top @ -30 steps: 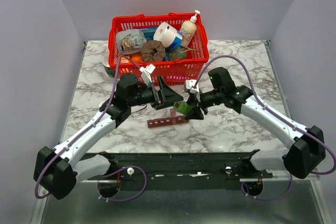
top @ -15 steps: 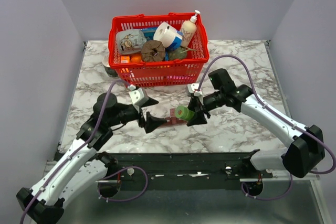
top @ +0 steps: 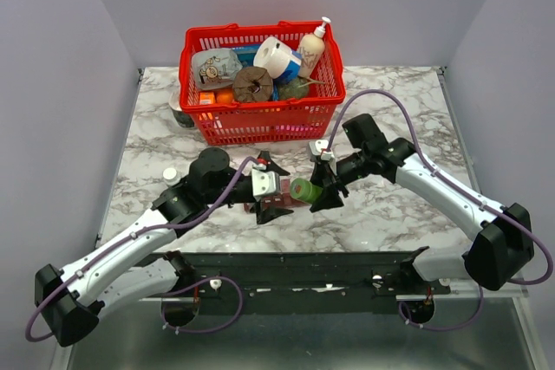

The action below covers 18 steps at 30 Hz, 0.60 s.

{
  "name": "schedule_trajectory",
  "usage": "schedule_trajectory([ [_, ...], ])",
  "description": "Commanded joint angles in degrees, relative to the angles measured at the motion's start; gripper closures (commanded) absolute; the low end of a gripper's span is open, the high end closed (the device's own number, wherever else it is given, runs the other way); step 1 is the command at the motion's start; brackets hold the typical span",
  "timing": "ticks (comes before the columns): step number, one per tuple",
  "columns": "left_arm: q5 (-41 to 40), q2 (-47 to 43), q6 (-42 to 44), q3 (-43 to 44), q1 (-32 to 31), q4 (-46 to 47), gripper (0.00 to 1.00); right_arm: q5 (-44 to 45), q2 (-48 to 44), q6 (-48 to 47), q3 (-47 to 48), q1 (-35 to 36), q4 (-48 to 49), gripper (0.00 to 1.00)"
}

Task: Sort the pills into containers

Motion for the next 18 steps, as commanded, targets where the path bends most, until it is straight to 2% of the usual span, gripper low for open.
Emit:
schedule_trajectory([
  [1, -2.1, 3.0, 4.1, 2.8, -2.9, 2.4, 0.04, -3.9, 0.5, -1.4, 1.6, -0.2, -0.5, 0.97],
  [6, -4.7, 6.3, 5.7, 4.9, -4.4, 1.6, 0.07, -3.9, 0.3, -1.4, 1.2, -0.2, -0.3, 0.97],
  [12, -4.3, 9.2, 5.3, 7.1, -4.8, -0.2, 0.18, -4.0, 0.2, -1.4, 1.1, -0.2, -0.2, 0.97],
  [15, -3.2, 10.0, 5.0, 7.8, -4.8, -1.3, 0.3, -4.0, 0.3, -1.5, 1.0, -0.2, -0.2, 0.97],
  [16, -3.1, 10.1, 4.7, 7.9, -4.8, -1.7, 0.43, -4.0, 0.3, -1.5, 1.1, -0.2, -0.2, 0.97],
  [18, -2.9, 10.3, 4.3, 8.2, -4.8, -2.5, 0.57, -4.0, 0.4, -1.6, 1.0, -0.1, -0.3, 0.97],
])
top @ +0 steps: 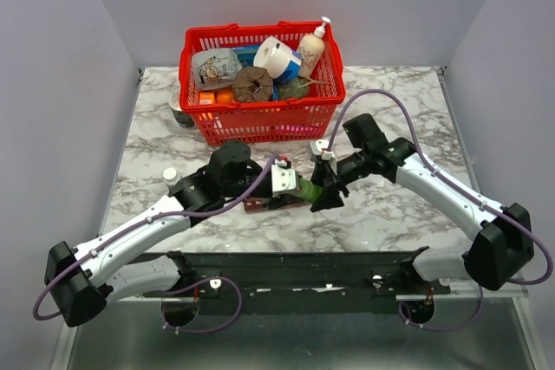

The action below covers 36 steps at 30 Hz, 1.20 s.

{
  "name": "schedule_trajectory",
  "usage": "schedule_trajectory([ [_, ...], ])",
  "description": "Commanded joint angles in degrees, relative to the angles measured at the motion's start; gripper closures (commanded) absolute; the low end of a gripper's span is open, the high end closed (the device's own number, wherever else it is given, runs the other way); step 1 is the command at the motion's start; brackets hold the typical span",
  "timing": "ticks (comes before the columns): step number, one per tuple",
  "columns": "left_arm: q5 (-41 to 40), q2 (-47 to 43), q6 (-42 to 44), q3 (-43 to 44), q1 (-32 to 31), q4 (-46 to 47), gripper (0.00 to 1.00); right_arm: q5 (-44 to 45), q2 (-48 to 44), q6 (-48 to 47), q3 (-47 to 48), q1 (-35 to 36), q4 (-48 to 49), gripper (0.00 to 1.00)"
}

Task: Sort the pills into containers

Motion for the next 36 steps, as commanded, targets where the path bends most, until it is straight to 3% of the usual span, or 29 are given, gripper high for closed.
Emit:
schedule_trajectory([
  [1, 0.6, 0.6, 0.0, 2.1, -0.4, -1.3, 0.69, -3.4, 0.3, -1.4, 1.0, -0.1, -0.4, 0.97],
  [3, 0.8, -0.1, -2.2, 1.7, -0.4, -1.0, 0.82, -3.2, 0.2, -1.5, 0.9, -0.1, -0.4, 0.97],
  [4, 0.4, -0.4, -3.5, 1.5, -0.4, -0.4, 1.0, -3.0, 0.2, -1.4, 1.0, -0.1, -0.4, 0.97],
  [8, -3.6, -0.6, -20.1, 0.9, 0.7, 2.9, 1.0, -0.5, 0.0, -0.4, 0.8, -0.1, 1.0, 0.97],
  [9, -6.8, 0.3, -30.9, 1.1, 1.1, 2.5, 1.0, 0.6, 0.0, 0.1, 0.6, -0.1, 1.5, 0.97],
  [11, -11.1, 1.8, -39.4, 2.9, 2.3, -0.1, 1.0, 4.1, -0.5, 1.7, 0.5, -0.1, 3.2, 0.97],
  [12, -11.4, 3.7, -48.8, 4.4, 3.1, -2.6, 1.0, 5.5, -0.7, 2.6, 0.0, -0.1, 4.3, 0.97],
  [15, -11.6, 6.4, -63.2, 4.7, 5.3, -4.8, 1.0, 11.2, -1.5, 5.4, -0.8, -0.1, 7.5, 0.97],
  [16, -11.9, 6.6, -72.3, 4.6, 5.5, -5.3, 1.0, 12.3, -1.6, 6.4, -0.8, -0.1, 7.9, 0.97],
  [19, -14.6, 8.4, -84.2, 6.5, 5.6, -12.0, 1.0, 16.9, -1.5, 8.0, -1.0, 0.0, 9.6, 0.97],
  [23, -13.4, 11.5, -93.2, 9.3, 6.7, -17.3, 1.0, 18.8, -0.3, 9.0, -0.4, -0.1, 10.4, 0.97],
  [26, -7.2, 13.9, -97.9, 8.3, 8.0, -13.1, 1.0, 18.1, -0.2, 9.0, -0.3, -0.1, 10.5, 0.97],
  [30, -5.3, 14.7, -95.4, 8.3, 9.4, -10.5, 1.0, 17.8, -1.3, 8.8, -1.4, -0.1, 10.5, 0.97],
  [31, -4.1, 14.6, -94.5, 8.2, 9.9, -10.1, 0.93, 17.7, -1.6, 8.8, -1.7, -0.1, 10.7, 0.97],
  [33, -1.8, 13.8, -93.2, 6.6, 11.6, -6.4, 0.67, 17.4, -2.1, 8.8, -2.2, -0.1, 11.1, 0.97],
  [34, -0.4, 13.3, -93.3, 5.6, 12.1, -4.1, 0.37, 17.2, -2.1, 8.8, -2.1, -0.1, 11.1, 0.97],
  [36, 1.9, 11.7, -93.6, 3.2, 13.0, 0.5, 0.2, 16.7, -2.1, 8.8, -2.0, -0.1, 11.1, 0.97],
])
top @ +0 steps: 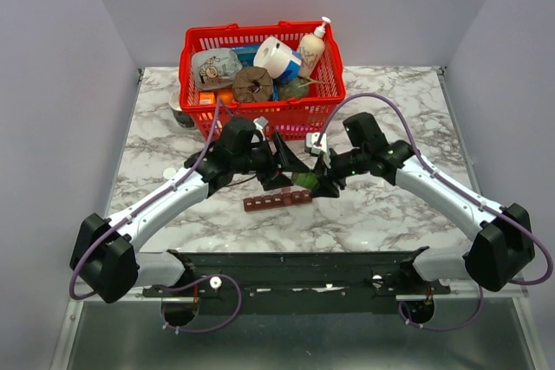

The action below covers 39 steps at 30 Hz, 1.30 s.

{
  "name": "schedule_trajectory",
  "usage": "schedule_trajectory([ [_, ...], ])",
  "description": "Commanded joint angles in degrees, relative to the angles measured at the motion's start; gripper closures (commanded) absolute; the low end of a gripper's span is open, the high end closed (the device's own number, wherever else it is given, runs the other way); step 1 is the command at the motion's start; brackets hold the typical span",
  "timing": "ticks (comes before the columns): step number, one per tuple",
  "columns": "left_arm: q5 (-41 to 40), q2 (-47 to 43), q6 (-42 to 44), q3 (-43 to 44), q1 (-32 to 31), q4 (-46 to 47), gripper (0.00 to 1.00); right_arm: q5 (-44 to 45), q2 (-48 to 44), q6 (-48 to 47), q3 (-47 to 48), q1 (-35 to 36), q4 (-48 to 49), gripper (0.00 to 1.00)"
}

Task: Sort the pills into containers

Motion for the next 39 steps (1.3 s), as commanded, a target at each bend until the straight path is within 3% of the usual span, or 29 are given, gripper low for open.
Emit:
schedule_trajectory([
  [1, 8.3, -3.4, -1.4, -4.2, 2.0, 10.0, 0.1, -1.4, -1.7, 0.4, -0.1, -0.1, 3.2, 0.97],
  [3, 10.2, -4.7, -0.8, -6.0, 2.8, 13.9, 0.01, -1.9, -1.6, 0.5, 0.1, -0.1, 3.1, 0.97],
  [7, 14.1, -6.0, 5.8, -7.2, 5.6, 15.5, 0.01, -3.3, -2.0, 0.0, 0.0, 0.0, 2.9, 0.97],
  [11, 17.8, -8.7, 25.2, -7.4, 8.8, 11.7, 0.01, -6.5, -2.7, -1.4, -0.6, 0.0, 1.7, 0.97],
  [12, 18.2, -10.3, 36.4, -7.1, 8.8, 8.4, 0.01, -7.2, -2.8, -1.9, -0.6, -0.2, 1.4, 0.97],
  [15, 18.4, -17.2, 53.4, -12.0, 8.4, 9.4, 0.01, -10.0, -2.8, -3.5, -0.6, -0.1, 0.0, 0.97],
  [22, 11.3, -30.6, 76.9, -20.5, 1.2, 16.4, 0.01, -14.5, -1.3, -5.7, 0.6, -0.1, -2.6, 0.97],
  [30, 5.5, -20.9, 87.6, -15.1, -6.7, 16.4, 0.01, -16.5, -0.3, -6.5, 1.3, -0.1, -4.3, 0.97],
  [39, 4.8, -16.2, 85.4, -13.6, -8.6, 20.3, 0.05, -17.2, -0.3, -7.2, 0.9, -0.1, -4.4, 0.97],
])
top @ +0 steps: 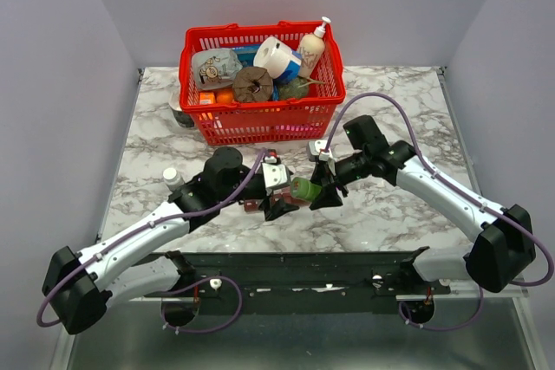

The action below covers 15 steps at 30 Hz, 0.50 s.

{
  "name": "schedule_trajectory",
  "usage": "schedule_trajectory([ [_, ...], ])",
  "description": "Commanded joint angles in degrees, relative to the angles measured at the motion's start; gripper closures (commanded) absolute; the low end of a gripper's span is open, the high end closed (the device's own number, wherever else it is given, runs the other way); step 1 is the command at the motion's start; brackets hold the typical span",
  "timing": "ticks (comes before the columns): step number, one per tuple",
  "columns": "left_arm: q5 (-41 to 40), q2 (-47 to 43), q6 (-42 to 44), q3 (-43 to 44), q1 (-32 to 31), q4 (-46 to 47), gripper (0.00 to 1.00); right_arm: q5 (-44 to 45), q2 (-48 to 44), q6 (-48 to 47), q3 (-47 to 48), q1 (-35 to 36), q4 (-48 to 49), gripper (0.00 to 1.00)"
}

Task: Sort the pills into containers

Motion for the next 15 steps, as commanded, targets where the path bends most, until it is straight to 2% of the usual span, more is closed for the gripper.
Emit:
schedule_trajectory([
  [1, -1.1, 1.0, -0.8, 1.2, -1.1, 6.3, 0.08, -3.7, 0.2, -1.5, 1.2, -0.1, -0.2, 0.97],
  [6, 0.5, 2.5, -4.3, 1.7, -1.4, 7.8, 0.18, -3.8, 0.5, -1.5, 1.3, -0.1, -0.2, 0.97],
  [9, 1.7, 3.0, -6.4, 2.0, -1.4, 7.9, 0.28, -3.8, 0.5, -1.6, 1.2, -0.1, -0.2, 0.97],
  [12, 2.4, 3.3, -8.8, 1.8, -1.4, 9.1, 0.57, -3.8, 0.4, -1.6, 1.2, -0.1, -0.2, 0.97],
  [13, 2.4, 3.3, -9.6, 1.8, -1.4, 9.2, 0.79, -3.8, 0.5, -1.6, 1.2, -0.2, -0.2, 0.97],
  [15, 1.8, 3.3, -13.1, 1.5, -1.3, 10.0, 1.0, -3.7, 0.4, -1.6, 1.1, -0.1, -0.2, 0.97],
])
